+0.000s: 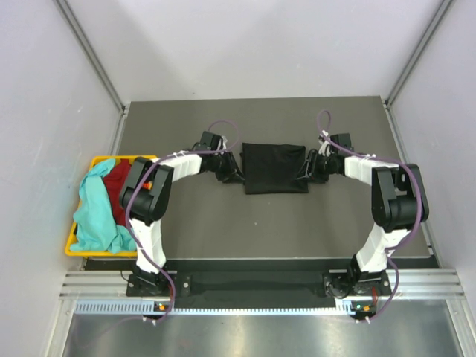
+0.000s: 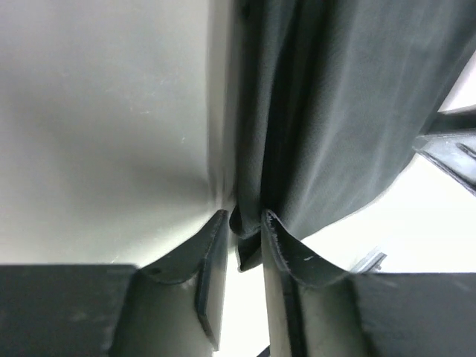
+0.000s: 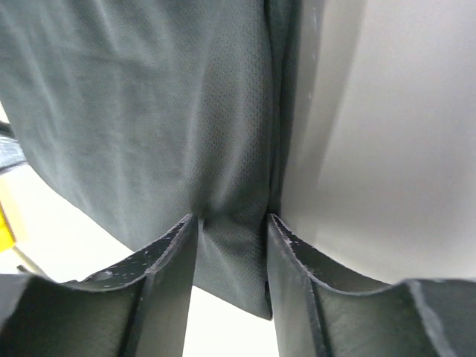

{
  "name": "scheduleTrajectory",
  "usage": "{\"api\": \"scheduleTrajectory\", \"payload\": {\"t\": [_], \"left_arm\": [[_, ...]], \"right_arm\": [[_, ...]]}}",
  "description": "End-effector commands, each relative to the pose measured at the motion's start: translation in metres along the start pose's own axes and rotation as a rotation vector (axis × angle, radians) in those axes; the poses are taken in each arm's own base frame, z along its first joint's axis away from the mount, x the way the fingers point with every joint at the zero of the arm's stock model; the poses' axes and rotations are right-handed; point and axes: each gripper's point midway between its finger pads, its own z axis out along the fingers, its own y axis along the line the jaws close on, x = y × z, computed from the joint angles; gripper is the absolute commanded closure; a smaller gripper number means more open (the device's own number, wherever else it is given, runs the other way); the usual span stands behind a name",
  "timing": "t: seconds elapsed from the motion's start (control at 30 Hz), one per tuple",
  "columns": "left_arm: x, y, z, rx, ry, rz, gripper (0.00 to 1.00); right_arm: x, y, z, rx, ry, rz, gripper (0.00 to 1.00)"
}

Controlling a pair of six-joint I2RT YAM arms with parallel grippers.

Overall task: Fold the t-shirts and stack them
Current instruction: Fold the tshirt

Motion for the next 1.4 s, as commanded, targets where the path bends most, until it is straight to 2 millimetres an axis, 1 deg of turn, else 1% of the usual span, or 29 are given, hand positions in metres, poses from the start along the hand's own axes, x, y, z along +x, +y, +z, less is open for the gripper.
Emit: {"api": "scheduleTrajectory", "payload": {"t": [0.0, 0.07, 0.13, 0.17, 0.2, 0.27, 0.33, 0.37, 0.4, 0.43, 0.47, 0.5, 0.53, 0.57, 0.6, 0.63, 0.67, 0.7, 0.73, 0.77, 0.8, 0.83, 0.87, 0.9, 1.03, 1.17, 1.23, 1.37], "left_arm": [[-0.022, -0.002, -0.031, -0.163, -0.059, 0.071, 0.69], [-0.032, 0.006, -0.04, -0.244, -0.098, 0.098, 0.67], [-0.045, 0.0, -0.046, -0.262, -0.136, 0.123, 0.66], [-0.052, -0.01, -0.048, -0.24, -0.151, 0.142, 0.66], [-0.056, -0.015, -0.047, -0.224, -0.156, 0.149, 0.67], [-0.064, -0.033, -0.044, -0.156, -0.17, 0.174, 0.68], [-0.071, -0.047, -0.04, -0.088, -0.18, 0.199, 0.69], [-0.076, -0.065, -0.037, 0.0, -0.189, 0.233, 0.69], [-0.078, -0.064, -0.029, 0.011, -0.182, 0.23, 0.71], [-0.081, -0.067, -0.025, 0.025, -0.183, 0.228, 0.71], [-0.087, -0.08, -0.023, 0.081, -0.189, 0.251, 0.73], [-0.089, -0.077, -0.012, 0.09, -0.18, 0.248, 0.73], [-0.091, -0.08, -0.008, 0.112, -0.178, 0.25, 0.73], [-0.098, -0.091, -0.007, 0.159, -0.194, 0.273, 0.74], [-0.097, -0.088, 0.004, 0.17, -0.178, 0.27, 0.75], [-0.099, -0.089, 0.008, 0.182, -0.173, 0.27, 0.75], [-0.105, -0.098, 0.008, 0.213, -0.183, 0.287, 0.75], [-0.106, -0.091, 0.019, 0.206, -0.174, 0.282, 0.76], [-0.11, -0.089, 0.023, 0.201, -0.178, 0.284, 0.76], [-0.118, -0.095, 0.023, 0.206, -0.194, 0.294, 0.76], [-0.118, -0.084, 0.034, 0.181, -0.179, 0.281, 0.76], [-0.123, -0.081, 0.036, 0.178, -0.185, 0.28, 0.77], [-0.129, -0.083, 0.037, 0.18, -0.196, 0.282, 0.77], [-0.131, -0.076, 0.042, 0.164, -0.2, 0.275, 0.77], [-0.142, -0.063, 0.047, 0.127, -0.229, 0.272, 0.77], [-0.145, -0.047, 0.053, 0.072, -0.243, 0.276, 0.77], [-0.146, -0.043, 0.054, 0.057, -0.249, 0.281, 0.77], [-0.148, -0.037, 0.056, 0.035, -0.256, 0.286, 0.77]], "right_arm": [[-0.025, 0.002, -0.019, 0.077, -0.061, -0.053, 0.57], [-0.034, 0.003, -0.025, 0.098, -0.071, -0.059, 0.57], [-0.041, 0.003, -0.029, 0.124, -0.082, -0.065, 0.57], [-0.049, 0.007, -0.031, 0.121, -0.097, -0.072, 0.57], [-0.053, 0.007, -0.033, 0.132, -0.107, -0.077, 0.57], [-0.062, 0.011, -0.036, 0.132, -0.121, -0.085, 0.58], [-0.068, 0.014, -0.036, 0.128, -0.131, -0.085, 0.6], [-0.074, 0.018, -0.036, 0.118, -0.142, -0.091, 0.62], [-0.078, 0.021, -0.035, 0.102, -0.151, -0.098, 0.67], [-0.084, 0.023, -0.032, 0.095, -0.155, -0.103, 0.7], [-0.087, 0.023, -0.031, 0.093, -0.157, -0.105, 0.72], [-0.089, 0.024, -0.029, 0.09, -0.157, -0.107, 0.76], [-0.094, 0.024, -0.024, 0.084, -0.158, -0.107, 0.78], [-0.097, 0.025, -0.022, 0.078, -0.157, -0.11, 0.79], [-0.098, 0.027, -0.019, 0.064, -0.154, -0.113, 0.81], [-0.103, 0.029, -0.017, 0.058, -0.157, -0.119, 0.81], [-0.105, 0.029, -0.015, 0.055, -0.155, -0.122, 0.82], [-0.108, 0.031, -0.014, 0.048, -0.16, -0.126, 0.82], [-0.113, 0.032, -0.012, 0.043, -0.165, -0.129, 0.82], [-0.116, 0.034, -0.01, 0.038, -0.167, -0.132, 0.82], [-0.118, 0.034, -0.008, 0.038, -0.166, -0.132, 0.82], [-0.122, 0.034, -0.004, 0.036, -0.168, -0.134, 0.82], [-0.125, 0.033, -0.003, 0.038, -0.167, -0.134, 0.82], [-0.127, 0.032, 0.0, 0.04, -0.166, -0.133, 0.82], [-0.141, 0.023, 0.015, 0.063, -0.174, -0.139, 0.82], [-0.152, 0.014, 0.031, 0.083, -0.178, -0.137, 0.81], [-0.155, 0.007, 0.04, 0.098, -0.176, -0.136, 0.81], [-0.165, 0.001, 0.049, 0.106, -0.198, -0.148, 0.81]]}}
